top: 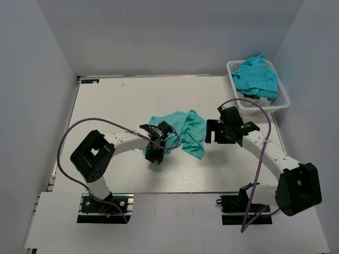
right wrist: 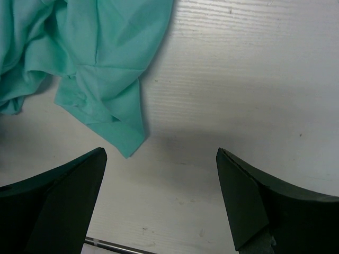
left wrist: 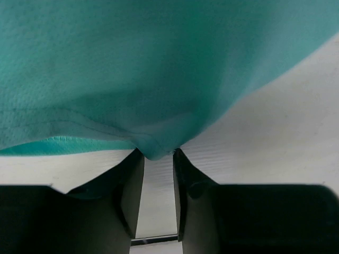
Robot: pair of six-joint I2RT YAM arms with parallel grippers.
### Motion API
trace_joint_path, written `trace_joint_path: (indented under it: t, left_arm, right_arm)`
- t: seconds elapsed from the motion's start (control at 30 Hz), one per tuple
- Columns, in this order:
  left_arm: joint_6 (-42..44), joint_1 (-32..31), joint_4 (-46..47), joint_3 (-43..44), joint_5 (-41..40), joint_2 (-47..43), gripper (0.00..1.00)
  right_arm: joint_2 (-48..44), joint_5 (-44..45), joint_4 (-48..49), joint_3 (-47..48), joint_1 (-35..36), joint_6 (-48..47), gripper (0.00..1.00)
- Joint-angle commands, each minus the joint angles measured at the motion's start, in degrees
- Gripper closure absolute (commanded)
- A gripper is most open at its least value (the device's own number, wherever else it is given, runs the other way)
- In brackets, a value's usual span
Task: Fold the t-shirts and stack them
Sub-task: Flatten out the tshirt
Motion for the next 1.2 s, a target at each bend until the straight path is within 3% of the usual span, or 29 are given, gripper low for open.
trace_joint_path:
  t: [0.0, 0.07, 0.1, 0.13, 0.3, 0.6, 0.77, 0.83, 0.87, 0.93, 0.97, 1.0, 1.17]
  left_arm:
    - [0.52, -0.93, -0.17, 1.55, -3.67, 0.42, 0.65]
    - [0.52, -0.94, -0.17, 2.69, -3.68, 0.42, 0.78]
    - [0.52, -0.94, -0.17, 2.7, -4.2, -0.1, 0.97]
    - [0.52, -0.94, -0.17, 3.39, -4.21, -0.11, 1.0]
    - [-0.01, -0.94, -2.28, 7.26, -10.79, -3.26, 1.0]
    - [-3.34, 0.82, -0.35, 10.34, -13.44, -15.65, 1.0]
    - [-6.68, 0.82, -0.96, 12.45, -18.25, -16.28, 1.0]
    - [-7.83, 0.82, -0.96, 14.38, -18.8, -16.28, 1.0]
    - [-7.83, 0.82, -0.96, 15.08, -20.02, -16.28, 1.0]
    - [-9.23, 0.82, -1.49, 17.71, -22.82, -16.28, 1.0]
    - [-9.24, 1.34, -2.8, 18.86, -24.23, -16.28, 1.0]
    - [-9.85, 1.35, -3.68, 21.57, -27.38, -16.28, 1.0]
    - [-12.21, 3.1, -10.43, 32.89, -36.01, -15.05, 1.0]
  right_arm:
    - [0.43, 3.58, -3.07, 2.34, 2.06, -0.39, 0.1]
    - [0.87, 3.93, -2.55, 1.98, 3.29, -0.65, 0.1]
    - [1.05, 3.76, -2.37, 1.98, 4.17, -0.83, 0.1]
    - [1.83, 3.67, -1.84, 1.9, 5.39, -1.27, 0.1]
    - [4.82, 2.97, 3.07, 0.93, 9.53, -3.64, 0.1]
    - [12.29, 4.9, 15.82, -1.18, 10.94, -2.25, 0.1]
    - [15.99, 5.6, 18.46, -1.62, 11.12, -1.27, 0.1]
    - [17.48, 5.96, 19.42, -1.97, 11.29, -0.83, 0.18]
    - [17.74, 6.13, 19.78, -2.15, 11.12, -0.74, 0.4]
    - [17.31, 7.87, 19.96, -1.89, 11.3, 0.04, 0.73]
    - [16.18, 9.11, 19.61, -1.36, 11.21, 1.18, 0.81]
    - [14.34, 12.6, 18.39, -0.49, 11.03, 2.06, 1.0]
    - [4.49, 24.38, 13.2, 5.47, 10.59, 3.74, 1.0]
